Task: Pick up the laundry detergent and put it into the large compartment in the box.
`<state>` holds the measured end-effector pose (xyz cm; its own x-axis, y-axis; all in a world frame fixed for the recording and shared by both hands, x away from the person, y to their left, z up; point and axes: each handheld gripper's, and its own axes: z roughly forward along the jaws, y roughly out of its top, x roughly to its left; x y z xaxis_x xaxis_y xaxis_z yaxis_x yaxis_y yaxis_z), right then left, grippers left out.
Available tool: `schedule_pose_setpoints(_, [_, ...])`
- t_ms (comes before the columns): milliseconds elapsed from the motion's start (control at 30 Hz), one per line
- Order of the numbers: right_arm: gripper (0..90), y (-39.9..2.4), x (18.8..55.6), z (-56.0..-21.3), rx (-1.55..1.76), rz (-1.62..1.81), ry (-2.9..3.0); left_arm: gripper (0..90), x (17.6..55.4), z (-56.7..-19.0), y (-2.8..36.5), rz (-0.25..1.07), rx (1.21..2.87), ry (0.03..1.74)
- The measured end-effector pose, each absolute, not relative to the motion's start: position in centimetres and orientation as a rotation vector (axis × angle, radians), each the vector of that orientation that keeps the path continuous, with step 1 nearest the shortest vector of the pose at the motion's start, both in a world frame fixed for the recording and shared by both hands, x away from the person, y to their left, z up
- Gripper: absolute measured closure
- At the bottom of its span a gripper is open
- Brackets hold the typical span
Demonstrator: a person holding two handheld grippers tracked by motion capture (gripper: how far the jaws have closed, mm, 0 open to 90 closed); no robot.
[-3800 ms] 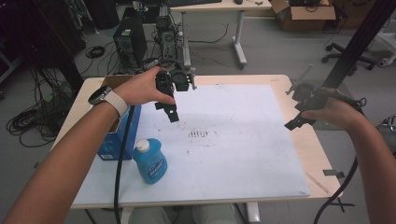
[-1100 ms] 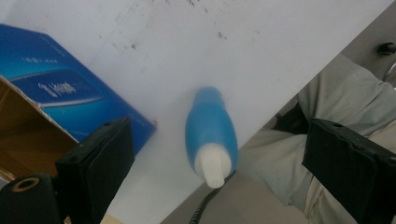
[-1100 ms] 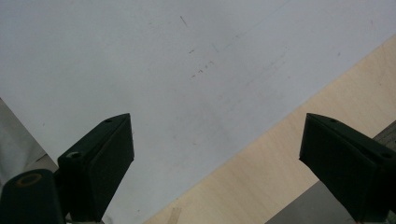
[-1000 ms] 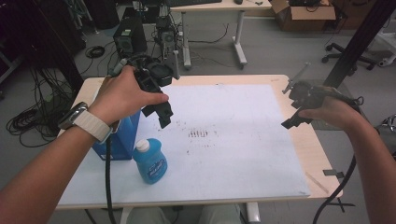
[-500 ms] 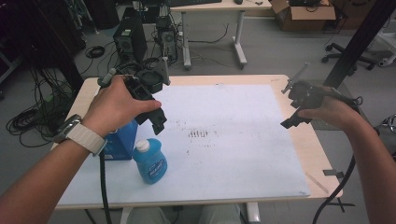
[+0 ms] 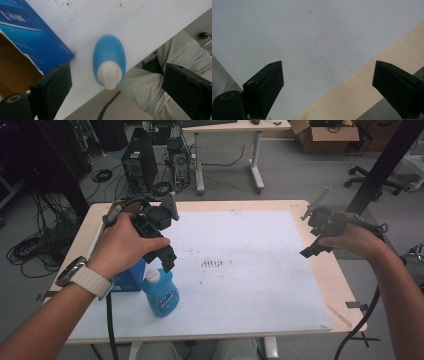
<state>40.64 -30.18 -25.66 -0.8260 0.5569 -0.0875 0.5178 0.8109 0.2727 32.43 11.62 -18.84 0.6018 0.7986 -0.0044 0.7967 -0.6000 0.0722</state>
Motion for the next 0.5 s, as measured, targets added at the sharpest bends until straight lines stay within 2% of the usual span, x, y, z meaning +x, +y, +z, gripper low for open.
schedule_pose_setpoints(500, [9.8, -30.1, 40.7, -25.8, 0.845, 0.355, 2.833, 8.6, 32.3, -21.2, 11.7, 0.026, 2.76, 1.365])
